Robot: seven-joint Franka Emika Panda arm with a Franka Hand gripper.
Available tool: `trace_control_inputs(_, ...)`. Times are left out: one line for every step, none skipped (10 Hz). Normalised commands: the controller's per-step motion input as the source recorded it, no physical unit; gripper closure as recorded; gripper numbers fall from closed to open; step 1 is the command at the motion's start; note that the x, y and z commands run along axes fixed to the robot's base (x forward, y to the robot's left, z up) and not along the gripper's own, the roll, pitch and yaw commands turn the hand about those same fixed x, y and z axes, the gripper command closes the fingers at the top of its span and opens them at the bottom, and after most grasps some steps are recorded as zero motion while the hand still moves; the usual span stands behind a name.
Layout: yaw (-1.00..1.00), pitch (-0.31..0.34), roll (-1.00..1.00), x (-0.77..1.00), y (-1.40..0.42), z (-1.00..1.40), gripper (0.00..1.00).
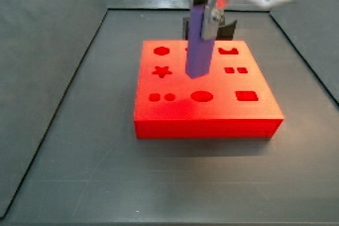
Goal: Insert the rectangle object.
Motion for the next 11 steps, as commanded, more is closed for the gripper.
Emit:
trace_control_inputs(-0.68,0.0,0.0,0.42,-0.1,-0.07,1.0)
trace_control_inputs(-0.7,0.0,0.0,0.39,-0.11,-0.17,1.0)
trace_control_inputs(-0.8,-0.019,-0.01,0.3,-0.06,-0.04,1.0)
trace_control_inputs(-0.81,-0.006,0.0,0.29,-0.06,-0.06,1.0)
trace_control_inputs(-0.73,0.0,0.0,0.37,-0.08,-0.09,1.0)
trace_control_inputs(-0.59,0.0,0.0,0.53,-0.1,-0.17,1.0)
trace_control_inputs(-0.5,0.0,0.04,0.62,-0.1,-0.24,1.0)
trace_control_inputs(-0.22,0.003,0.06,0.86,-0.12,-0.18,1.0)
trace_control_inputs(-0.05,0.043,0.06,1.0,-0.15,-0.06,1.0)
trace_control_inputs(-0.06,0.03,0.0,1.0,-0.2,0.06,1.0)
trace_control_inputs(-0.14,0.024,0.0,0.95,-0.07,0.12,1.0)
